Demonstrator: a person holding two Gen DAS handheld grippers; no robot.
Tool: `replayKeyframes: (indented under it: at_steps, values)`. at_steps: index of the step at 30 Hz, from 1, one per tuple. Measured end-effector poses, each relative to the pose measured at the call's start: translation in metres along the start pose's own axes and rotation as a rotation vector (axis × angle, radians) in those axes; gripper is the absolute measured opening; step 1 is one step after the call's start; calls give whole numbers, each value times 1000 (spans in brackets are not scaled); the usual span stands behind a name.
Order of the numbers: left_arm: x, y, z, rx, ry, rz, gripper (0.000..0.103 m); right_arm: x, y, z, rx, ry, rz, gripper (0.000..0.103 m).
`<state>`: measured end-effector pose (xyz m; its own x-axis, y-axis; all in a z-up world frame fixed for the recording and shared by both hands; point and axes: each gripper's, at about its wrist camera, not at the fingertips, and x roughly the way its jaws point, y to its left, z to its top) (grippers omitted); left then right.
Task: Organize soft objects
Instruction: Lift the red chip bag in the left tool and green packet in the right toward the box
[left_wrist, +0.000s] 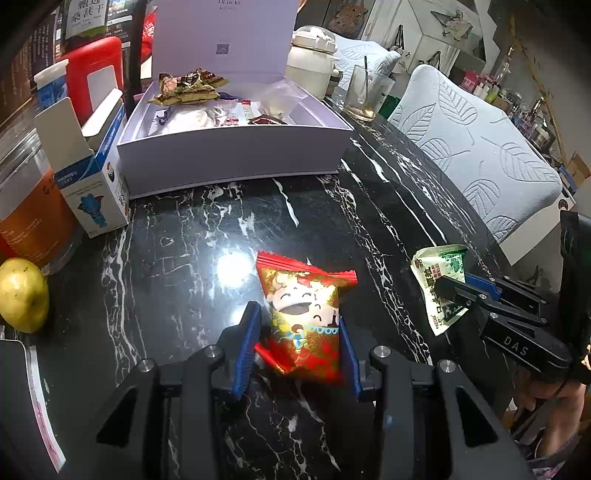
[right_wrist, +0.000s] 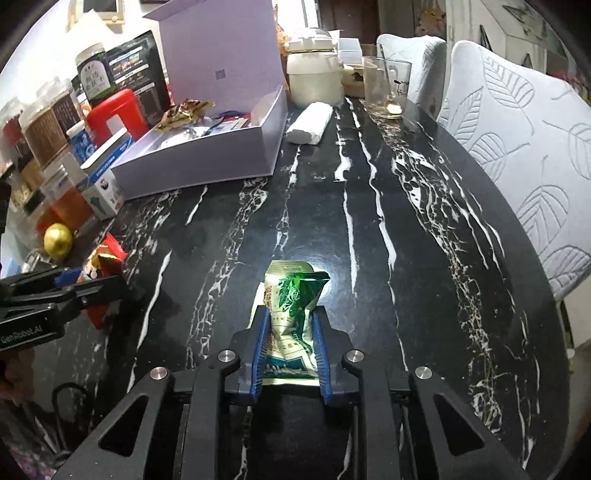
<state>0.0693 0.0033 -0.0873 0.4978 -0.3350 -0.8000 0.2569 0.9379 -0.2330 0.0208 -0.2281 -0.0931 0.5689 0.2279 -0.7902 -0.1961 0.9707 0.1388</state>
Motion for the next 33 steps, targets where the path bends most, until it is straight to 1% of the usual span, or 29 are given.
replayKeyframes:
  at_steps: [15, 22, 29, 33]
  values:
    - [-14, -14, -4, 16, -28, -23, 40, -27, 3, -8, 3, -57, 20, 22]
    - [-33, -21, -12, 10, -63, -5, 40, -44, 10, -20, -1, -86, 73, 22]
    - [-61, -27, -22, -3, -123, 8, 40, -64, 21, -30, -25, -119, 136, 22]
    - [-77, -34, -23, 14, -170, 23, 40, -77, 27, -31, -50, -154, 162, 22]
